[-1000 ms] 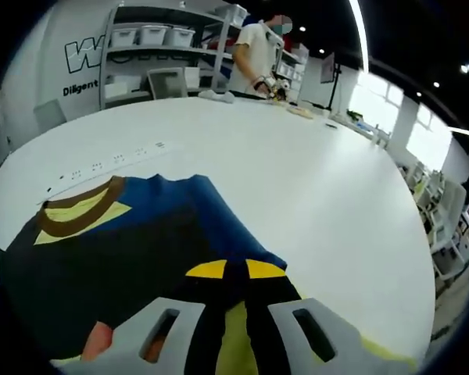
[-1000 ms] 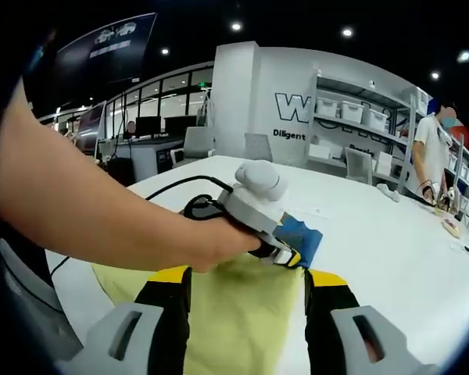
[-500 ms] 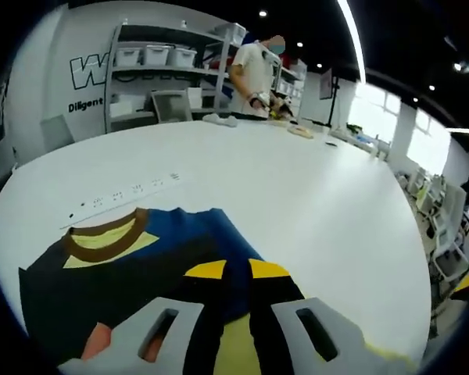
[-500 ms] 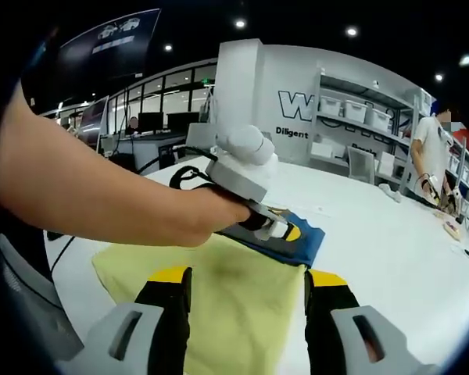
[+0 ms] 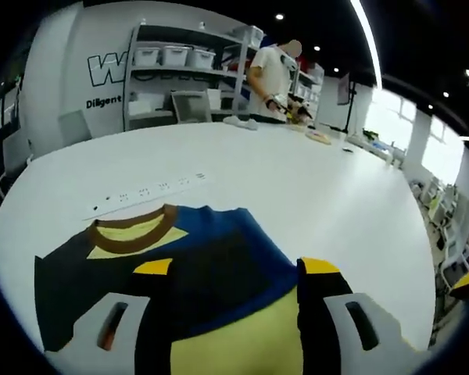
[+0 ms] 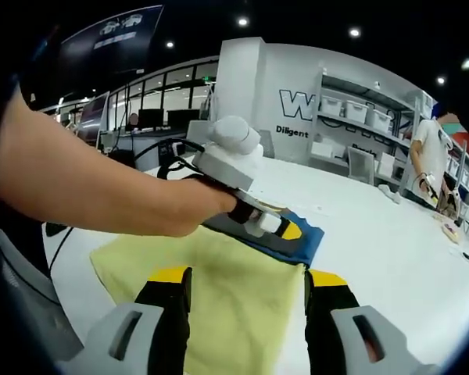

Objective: Fold the garment on the visible template until the final outline fits inside the template.

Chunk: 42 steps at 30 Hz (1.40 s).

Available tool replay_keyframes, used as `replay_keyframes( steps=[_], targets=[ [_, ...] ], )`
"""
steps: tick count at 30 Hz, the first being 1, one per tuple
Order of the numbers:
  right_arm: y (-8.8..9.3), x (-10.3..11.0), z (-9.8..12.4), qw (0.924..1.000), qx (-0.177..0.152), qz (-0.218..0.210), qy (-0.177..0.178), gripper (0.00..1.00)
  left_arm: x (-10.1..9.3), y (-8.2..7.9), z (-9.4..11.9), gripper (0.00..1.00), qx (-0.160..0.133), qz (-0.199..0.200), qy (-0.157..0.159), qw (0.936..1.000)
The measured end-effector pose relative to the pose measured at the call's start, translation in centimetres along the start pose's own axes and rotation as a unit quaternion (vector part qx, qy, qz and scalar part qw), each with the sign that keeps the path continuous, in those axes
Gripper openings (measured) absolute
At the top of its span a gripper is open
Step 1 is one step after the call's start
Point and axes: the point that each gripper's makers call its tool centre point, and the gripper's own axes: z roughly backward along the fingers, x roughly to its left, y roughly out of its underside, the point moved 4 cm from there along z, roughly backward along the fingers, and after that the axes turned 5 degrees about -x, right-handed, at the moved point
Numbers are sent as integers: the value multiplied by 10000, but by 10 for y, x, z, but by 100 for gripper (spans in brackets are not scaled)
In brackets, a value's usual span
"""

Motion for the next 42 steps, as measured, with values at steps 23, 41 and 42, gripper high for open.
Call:
replay_keyframes(
  steps=[23, 41, 42],
  targets=[
    [4, 11, -3, 9996, 83, 171, -199, 55, 45, -13, 83, 64, -521, -163, -444, 9975],
    [6, 19, -4, 9989, 153, 303, -328, 55, 55, 2, 180, 62, -831, -308, -624, 9941],
    [5, 20, -4, 9988, 151, 310, -334, 55, 54, 3, 183, 62, -824, -354, -633, 9940]
  ],
)
